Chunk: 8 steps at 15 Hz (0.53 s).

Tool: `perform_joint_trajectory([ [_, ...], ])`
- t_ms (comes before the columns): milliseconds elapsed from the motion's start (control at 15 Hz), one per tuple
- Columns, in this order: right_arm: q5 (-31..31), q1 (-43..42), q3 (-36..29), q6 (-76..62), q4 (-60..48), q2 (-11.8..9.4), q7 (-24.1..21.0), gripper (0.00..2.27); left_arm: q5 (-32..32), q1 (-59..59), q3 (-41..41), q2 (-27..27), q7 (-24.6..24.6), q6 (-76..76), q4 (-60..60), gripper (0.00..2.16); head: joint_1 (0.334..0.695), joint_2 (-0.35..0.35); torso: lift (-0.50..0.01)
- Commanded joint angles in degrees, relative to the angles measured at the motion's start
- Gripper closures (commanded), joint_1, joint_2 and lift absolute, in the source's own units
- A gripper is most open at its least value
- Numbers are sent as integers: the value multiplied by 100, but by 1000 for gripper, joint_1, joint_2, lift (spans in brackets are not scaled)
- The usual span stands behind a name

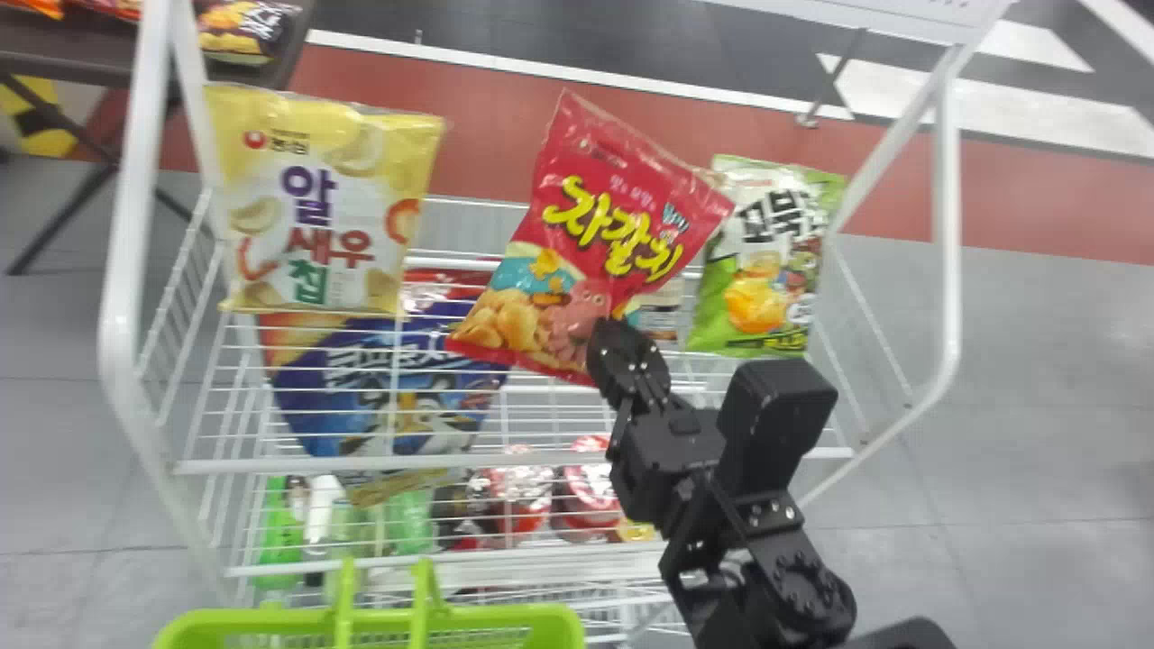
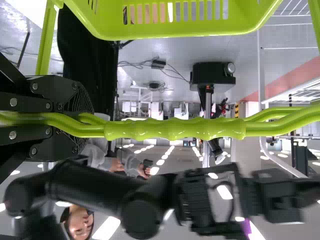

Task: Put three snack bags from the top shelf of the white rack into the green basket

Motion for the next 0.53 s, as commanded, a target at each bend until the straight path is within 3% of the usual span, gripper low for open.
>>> perform_joint_trajectory([
  [0, -280, 756, -374, -13, -563, -150, 187, 2047, 9, -51, -3, -24, 63, -17, -3, 2152, 695, -350, 0],
  [133, -544, 1204, -585, 23, -923, -282, 415, 2044, 62, -42, 85, -86, 134, 0, -56, 2152, 695, -350, 0],
  [200, -675, 1354, -656, 286, -1064, -449, 485, 2044, 114, -7, 121, -130, 160, -70, -91, 2152, 695, -350, 0],
  [467, -904, 1793, -700, 901, -1011, -651, 767, 2044, 123, -7, 156, -218, 230, -193, -108, 2152, 695, -350, 0],
])
